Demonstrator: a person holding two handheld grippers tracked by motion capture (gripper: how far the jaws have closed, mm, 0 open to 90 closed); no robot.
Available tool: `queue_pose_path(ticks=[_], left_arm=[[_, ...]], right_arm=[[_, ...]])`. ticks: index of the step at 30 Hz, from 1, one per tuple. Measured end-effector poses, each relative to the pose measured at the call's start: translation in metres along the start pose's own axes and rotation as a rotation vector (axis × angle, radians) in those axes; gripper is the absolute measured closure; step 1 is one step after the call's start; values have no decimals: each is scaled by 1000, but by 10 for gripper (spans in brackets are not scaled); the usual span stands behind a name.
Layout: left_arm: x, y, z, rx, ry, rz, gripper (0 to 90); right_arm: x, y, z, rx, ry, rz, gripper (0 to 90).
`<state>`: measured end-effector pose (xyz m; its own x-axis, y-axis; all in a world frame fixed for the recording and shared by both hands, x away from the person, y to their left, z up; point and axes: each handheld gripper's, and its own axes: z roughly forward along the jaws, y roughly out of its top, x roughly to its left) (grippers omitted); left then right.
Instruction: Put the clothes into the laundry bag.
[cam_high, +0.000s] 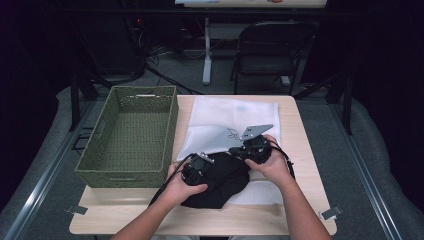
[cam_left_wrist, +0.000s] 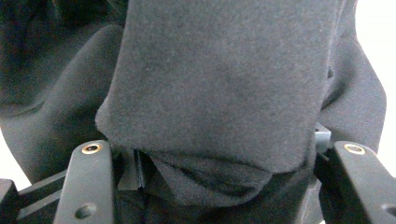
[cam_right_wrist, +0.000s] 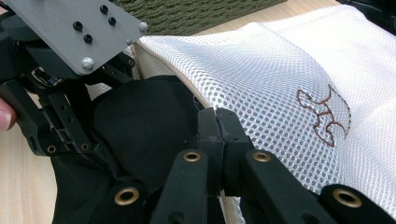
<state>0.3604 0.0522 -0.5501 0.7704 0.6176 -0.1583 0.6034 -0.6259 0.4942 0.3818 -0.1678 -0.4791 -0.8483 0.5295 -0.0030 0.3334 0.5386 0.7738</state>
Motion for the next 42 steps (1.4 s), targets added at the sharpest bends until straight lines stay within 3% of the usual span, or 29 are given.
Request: queue_pose_path(ticks=[6, 15, 23, 42], left_arm=[[-1, -2, 0, -16, -2, 7, 397], [-4, -5, 1, -32, -12, -2, 592], [-6, -3, 1, -26, -12, -7, 696], [-10, 8, -6, -55, -23, -22, 732]], right_arm=[[1, 0, 1, 2, 0, 2, 896], [2, 1, 2, 1, 9, -3, 896], [4, 1, 3, 5, 11, -5, 896], [8, 2, 4, 0, 21, -12, 897]])
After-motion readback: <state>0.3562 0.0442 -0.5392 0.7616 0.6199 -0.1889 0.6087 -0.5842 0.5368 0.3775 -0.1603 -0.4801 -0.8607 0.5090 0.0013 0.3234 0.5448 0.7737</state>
